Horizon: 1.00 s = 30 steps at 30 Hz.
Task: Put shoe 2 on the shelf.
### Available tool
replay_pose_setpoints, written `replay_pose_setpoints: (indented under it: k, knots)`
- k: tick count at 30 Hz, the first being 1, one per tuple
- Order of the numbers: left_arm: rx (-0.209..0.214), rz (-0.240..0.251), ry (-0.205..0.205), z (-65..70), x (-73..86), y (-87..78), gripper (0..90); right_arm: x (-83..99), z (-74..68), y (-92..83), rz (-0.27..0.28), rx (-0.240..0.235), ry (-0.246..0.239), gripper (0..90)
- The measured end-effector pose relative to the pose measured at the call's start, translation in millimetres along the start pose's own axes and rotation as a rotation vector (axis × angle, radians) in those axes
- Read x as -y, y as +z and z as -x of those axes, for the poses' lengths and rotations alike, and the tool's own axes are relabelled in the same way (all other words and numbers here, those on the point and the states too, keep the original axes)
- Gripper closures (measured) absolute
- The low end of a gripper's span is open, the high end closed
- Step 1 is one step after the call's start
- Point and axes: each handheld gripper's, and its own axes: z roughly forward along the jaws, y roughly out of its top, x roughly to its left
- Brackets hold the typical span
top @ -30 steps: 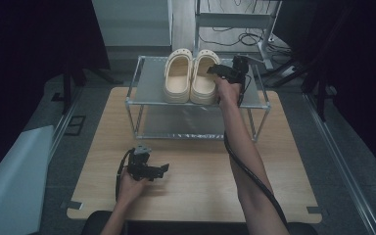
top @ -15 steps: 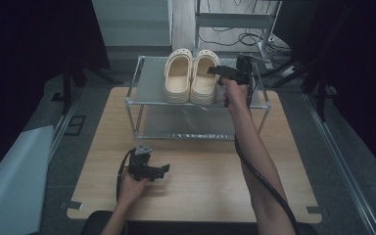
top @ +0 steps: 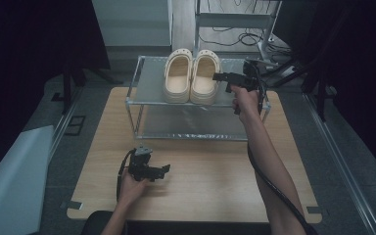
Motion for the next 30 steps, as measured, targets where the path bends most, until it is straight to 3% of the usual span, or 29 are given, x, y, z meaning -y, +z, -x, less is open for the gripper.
replay_pose_setpoints:
  k: [9,30]
  knots:
    - [0.015,0.015,-0.004,-0.9,0.0,-1.1,0.0,8.7,0.0,-17.7,-0.016,-0.026,-0.071,13.7]
    - [0.022,0.013,-0.007,-0.5,0.4,-1.2,0.0,42.6,-0.4,-55.5,-0.086,-0.140,-0.122,2.7]
